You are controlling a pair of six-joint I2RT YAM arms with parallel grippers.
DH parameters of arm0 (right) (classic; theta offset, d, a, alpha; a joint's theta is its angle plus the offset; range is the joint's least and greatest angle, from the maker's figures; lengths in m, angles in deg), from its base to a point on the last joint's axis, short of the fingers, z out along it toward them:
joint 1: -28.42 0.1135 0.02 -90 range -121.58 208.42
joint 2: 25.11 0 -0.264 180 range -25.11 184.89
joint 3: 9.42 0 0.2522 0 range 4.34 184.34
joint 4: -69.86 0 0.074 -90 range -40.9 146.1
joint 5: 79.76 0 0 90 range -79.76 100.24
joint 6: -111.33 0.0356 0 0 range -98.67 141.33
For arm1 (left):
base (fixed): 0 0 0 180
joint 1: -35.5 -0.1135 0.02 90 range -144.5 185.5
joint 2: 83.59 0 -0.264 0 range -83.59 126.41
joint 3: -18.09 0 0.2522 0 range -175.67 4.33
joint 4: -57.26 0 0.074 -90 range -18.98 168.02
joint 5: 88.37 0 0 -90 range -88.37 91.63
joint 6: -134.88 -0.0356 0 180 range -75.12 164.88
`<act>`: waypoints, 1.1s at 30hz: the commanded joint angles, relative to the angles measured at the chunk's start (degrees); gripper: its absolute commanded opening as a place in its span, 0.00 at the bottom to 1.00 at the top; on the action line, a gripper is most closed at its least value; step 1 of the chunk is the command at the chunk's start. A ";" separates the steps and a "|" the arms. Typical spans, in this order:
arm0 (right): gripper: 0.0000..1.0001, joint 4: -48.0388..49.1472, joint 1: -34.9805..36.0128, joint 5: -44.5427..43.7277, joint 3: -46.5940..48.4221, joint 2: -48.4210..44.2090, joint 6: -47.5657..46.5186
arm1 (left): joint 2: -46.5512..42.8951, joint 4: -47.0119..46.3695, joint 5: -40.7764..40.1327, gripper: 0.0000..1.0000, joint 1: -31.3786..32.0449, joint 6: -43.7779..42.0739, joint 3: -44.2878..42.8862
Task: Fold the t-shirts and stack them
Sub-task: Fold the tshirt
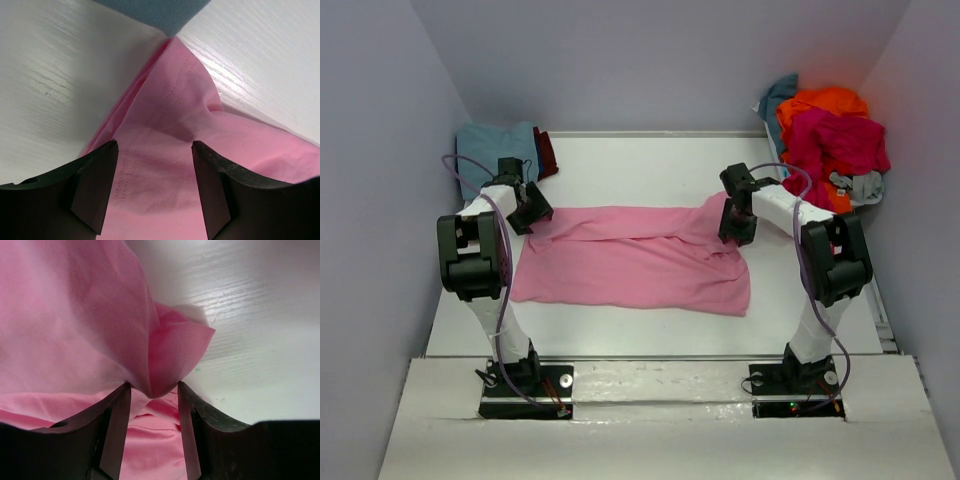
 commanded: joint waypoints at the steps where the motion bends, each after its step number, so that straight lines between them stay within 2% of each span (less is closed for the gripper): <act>1: 0.47 3.31 0.26 0.04 -0.62 0.16 0.44 | -2.78 0.67 -0.26 0.73 -0.54 -0.86 0.90; 7: 0.40 4.10 0.26 0.13 -1.32 0.42 0.18 | -2.95 0.49 -0.35 0.73 -0.54 -0.86 1.16; 21: 0.38 6.30 0.26 0.74 -5.01 0.77 0.53 | -2.42 0.67 -0.26 0.73 -0.54 -0.86 0.63; 26: 0.29 6.83 0.26 0.57 -5.19 0.51 0.18 | -2.51 0.67 -0.26 0.73 -0.54 -0.86 0.63; 31: 0.11 5.87 0.26 0.22 -3.35 0.69 -0.61 | -2.51 0.67 -0.26 0.73 -0.54 -0.86 0.72; 33: 0.10 5.43 0.26 0.04 -2.82 0.68 -0.62 | -2.51 0.67 -0.26 0.73 -0.54 -0.86 0.72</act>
